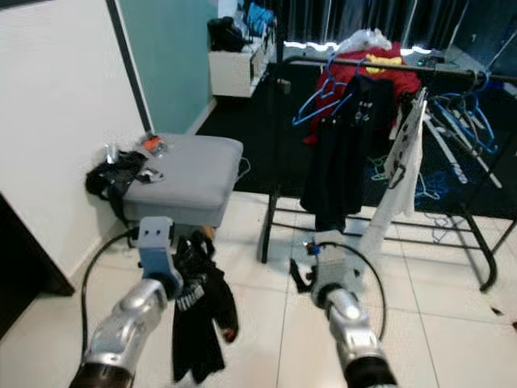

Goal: Hang hanger

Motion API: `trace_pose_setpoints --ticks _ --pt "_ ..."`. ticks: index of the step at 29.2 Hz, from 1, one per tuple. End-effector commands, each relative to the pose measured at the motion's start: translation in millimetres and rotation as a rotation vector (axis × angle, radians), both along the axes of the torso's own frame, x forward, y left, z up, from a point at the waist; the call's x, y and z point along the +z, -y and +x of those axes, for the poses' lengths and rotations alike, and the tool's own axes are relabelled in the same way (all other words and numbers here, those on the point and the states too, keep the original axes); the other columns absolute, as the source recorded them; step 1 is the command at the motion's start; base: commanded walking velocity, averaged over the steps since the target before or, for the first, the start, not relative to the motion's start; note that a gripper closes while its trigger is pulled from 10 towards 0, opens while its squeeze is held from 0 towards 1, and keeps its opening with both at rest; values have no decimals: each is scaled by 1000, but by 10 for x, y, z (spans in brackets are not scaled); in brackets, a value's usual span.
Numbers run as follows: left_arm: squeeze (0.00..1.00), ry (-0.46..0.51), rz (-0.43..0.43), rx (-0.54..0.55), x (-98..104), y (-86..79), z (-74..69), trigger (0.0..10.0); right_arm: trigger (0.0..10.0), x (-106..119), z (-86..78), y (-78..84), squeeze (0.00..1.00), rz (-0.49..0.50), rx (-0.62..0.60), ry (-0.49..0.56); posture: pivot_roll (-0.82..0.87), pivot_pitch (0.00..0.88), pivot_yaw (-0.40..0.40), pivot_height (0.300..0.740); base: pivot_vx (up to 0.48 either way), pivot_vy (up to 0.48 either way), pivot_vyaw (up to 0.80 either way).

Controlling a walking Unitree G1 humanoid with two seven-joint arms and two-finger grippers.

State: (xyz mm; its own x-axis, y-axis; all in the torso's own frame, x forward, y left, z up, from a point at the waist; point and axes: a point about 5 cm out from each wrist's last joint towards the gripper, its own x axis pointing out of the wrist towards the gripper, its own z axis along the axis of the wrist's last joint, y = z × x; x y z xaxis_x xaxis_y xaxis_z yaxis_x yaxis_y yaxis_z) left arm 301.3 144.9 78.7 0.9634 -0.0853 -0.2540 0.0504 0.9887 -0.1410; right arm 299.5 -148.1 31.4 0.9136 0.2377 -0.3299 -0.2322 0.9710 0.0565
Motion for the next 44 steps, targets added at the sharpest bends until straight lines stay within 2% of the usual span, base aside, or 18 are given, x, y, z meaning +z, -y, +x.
trace_pose_setpoints --ticks 1,9,21,38,44 --pt "0 4 -4 -13 19 34 2 10000 10000 19 11 82 0 -20 -19 2 14 0 -3 740 352 0 0" --pt "0 8 1 -32 43 75 45 10000 10000 32 31 97 0 -25 -30 6 14 0 4 740 344 0 0" --pt "0 10 5 -32 54 60 33 10000 10000 28 19 76 0 -26 -29 6 25 0 -1 740 319 0 0" --pt "0 12 30 -18 46 24 59 10000 10000 73 57 85 0 -26 -41 20 17 0 3 740 0 0 0" --pt "0 32 59 -39 77 40 86 10000 10000 124 115 63 0 -27 -33 36 17 0 -2 740 0 -70 0"
